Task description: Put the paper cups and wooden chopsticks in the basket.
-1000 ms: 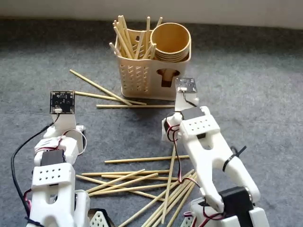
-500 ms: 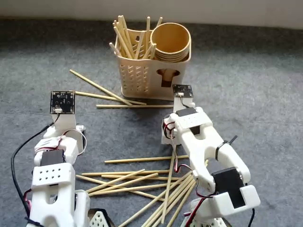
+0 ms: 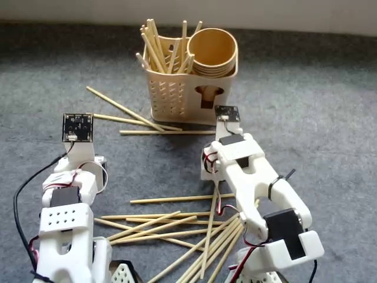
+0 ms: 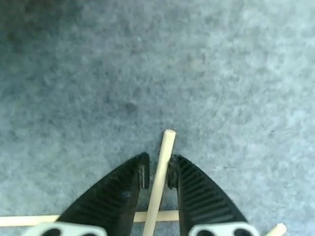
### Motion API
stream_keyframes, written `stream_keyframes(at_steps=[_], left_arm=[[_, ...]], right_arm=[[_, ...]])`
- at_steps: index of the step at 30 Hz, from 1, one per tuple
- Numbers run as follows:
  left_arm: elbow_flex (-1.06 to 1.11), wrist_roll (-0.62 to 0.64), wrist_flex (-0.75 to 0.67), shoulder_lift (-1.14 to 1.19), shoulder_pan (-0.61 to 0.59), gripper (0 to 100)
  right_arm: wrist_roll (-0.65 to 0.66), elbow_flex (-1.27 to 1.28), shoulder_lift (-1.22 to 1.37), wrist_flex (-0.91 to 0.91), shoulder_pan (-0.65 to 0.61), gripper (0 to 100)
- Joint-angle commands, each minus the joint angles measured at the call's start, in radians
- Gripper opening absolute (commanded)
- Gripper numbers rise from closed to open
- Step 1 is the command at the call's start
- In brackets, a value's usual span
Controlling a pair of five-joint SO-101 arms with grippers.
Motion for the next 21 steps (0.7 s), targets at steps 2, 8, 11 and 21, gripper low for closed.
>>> stream_keyframes(at_steps=[2, 8, 11, 21], left_arm=[[-0.005, -0.005, -0.021, -0.018, -0.008, 10], [-0.005, -0.005, -0.021, -0.018, -0.008, 10], [-0.005, -0.005, -0.021, -0.018, -0.008, 10], [-0.005, -0.005, -0.021, -0.018, -0.008, 10]], right_arm=[[-0.011, -0.012, -0.005, 0.058, 0.007, 2.2], [-0.011, -0.012, -0.008, 0.064, 0.008, 0.6], [-0.009, -0.012, -0.008, 0.108, 0.008, 0.6], [-0.008, -0.064, -0.219, 0.225, 0.007, 0.5]])
